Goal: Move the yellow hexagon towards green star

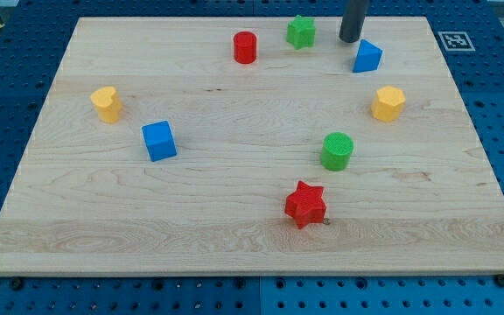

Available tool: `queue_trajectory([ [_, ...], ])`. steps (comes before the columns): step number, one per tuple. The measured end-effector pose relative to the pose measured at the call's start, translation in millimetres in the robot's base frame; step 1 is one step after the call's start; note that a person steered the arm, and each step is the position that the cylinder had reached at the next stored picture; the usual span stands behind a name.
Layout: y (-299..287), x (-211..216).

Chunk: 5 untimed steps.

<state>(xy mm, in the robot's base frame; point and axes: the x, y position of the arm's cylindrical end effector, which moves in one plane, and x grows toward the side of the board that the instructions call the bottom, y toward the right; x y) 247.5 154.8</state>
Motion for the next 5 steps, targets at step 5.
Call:
queue_trajectory([
  [5, 108, 108],
])
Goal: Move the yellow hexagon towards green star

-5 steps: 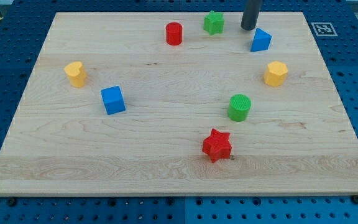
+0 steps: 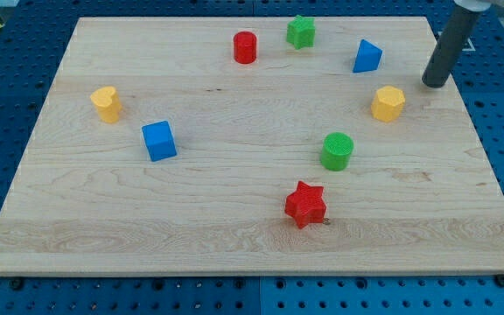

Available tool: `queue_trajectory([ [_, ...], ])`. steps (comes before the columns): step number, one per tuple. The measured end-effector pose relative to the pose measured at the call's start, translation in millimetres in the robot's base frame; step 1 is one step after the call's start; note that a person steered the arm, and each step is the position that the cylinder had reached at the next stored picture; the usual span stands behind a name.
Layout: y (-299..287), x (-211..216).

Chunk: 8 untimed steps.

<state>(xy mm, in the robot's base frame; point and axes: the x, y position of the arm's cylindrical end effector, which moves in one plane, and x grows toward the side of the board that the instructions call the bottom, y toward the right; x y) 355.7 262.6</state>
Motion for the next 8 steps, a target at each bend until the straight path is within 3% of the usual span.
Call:
queue_trajectory([
  [1, -1, 17],
  [2, -14, 70],
  [6, -78, 48],
  [8, -151, 45],
])
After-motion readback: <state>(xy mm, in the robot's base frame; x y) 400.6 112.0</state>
